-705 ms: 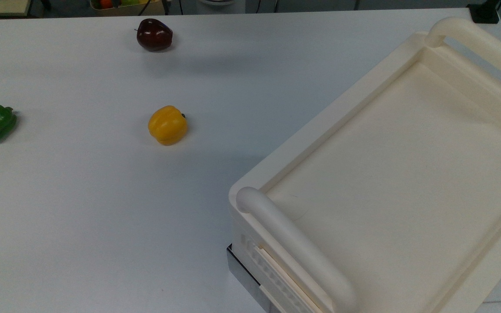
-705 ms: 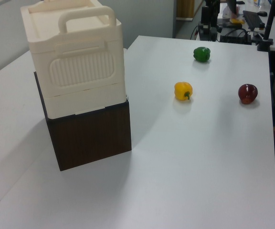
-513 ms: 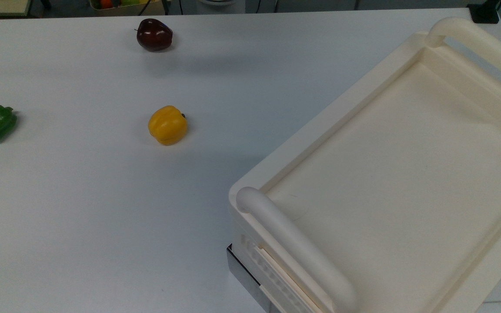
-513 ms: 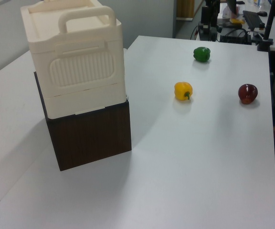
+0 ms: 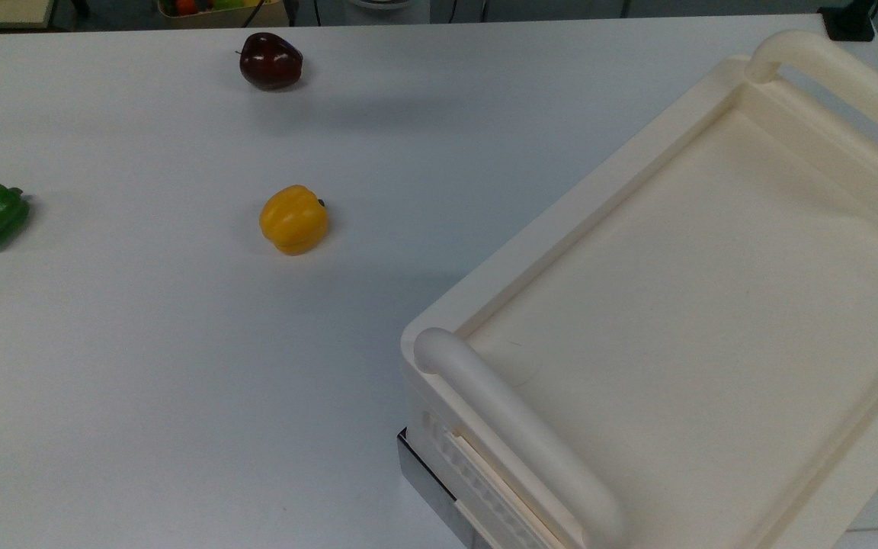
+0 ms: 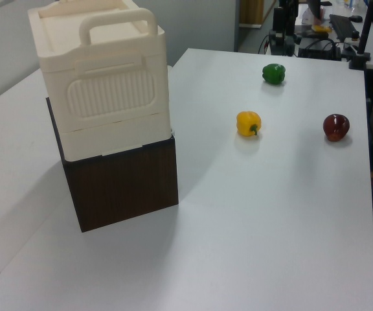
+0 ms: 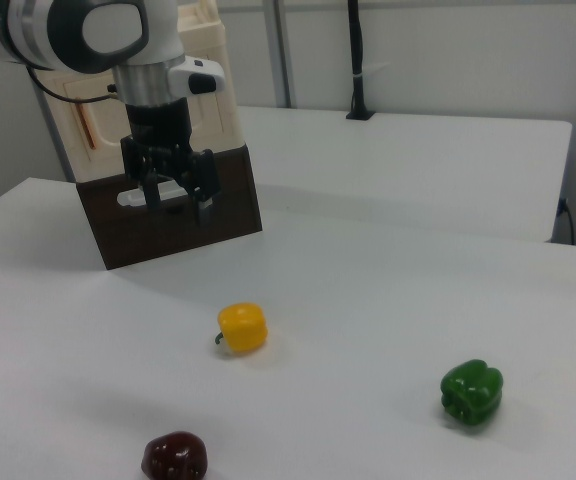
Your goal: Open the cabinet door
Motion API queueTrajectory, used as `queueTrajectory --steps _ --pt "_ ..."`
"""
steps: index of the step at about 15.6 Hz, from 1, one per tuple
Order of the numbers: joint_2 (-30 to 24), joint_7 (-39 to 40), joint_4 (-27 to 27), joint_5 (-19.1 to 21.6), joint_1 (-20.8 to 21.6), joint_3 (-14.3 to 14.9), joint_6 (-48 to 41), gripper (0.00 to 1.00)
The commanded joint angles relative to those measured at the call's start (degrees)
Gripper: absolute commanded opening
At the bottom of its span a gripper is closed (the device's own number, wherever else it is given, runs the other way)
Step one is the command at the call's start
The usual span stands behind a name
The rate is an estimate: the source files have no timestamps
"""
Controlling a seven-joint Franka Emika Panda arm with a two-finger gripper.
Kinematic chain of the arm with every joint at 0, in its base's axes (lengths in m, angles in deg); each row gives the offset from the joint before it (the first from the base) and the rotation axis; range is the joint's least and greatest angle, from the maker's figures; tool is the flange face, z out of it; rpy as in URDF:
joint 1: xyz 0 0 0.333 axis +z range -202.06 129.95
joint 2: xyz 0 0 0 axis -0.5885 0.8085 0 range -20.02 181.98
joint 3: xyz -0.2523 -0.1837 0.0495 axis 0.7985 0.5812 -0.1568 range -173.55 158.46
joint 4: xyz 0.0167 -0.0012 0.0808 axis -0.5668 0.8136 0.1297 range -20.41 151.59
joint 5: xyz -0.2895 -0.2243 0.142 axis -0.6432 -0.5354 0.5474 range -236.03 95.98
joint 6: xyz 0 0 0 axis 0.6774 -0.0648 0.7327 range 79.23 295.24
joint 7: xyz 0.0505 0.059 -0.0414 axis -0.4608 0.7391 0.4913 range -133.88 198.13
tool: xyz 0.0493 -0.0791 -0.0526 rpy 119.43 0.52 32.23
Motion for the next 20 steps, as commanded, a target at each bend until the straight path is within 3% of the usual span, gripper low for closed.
queueTrajectory --steps 1,11,16,20 --pt "-1.0 0.1 0.5 -0.7 0.5 0.0 -0.3 1.00" --pt "0.7 8.2 0.2 1.0 1.3 0.0 6.8 1.00" --pt "1.1 20.6 0.2 13.2 4.6 0.0 8.7 1.00" --pt "1.2 23.6 0.2 15.1 10.0 -0.3 14.8 1.00"
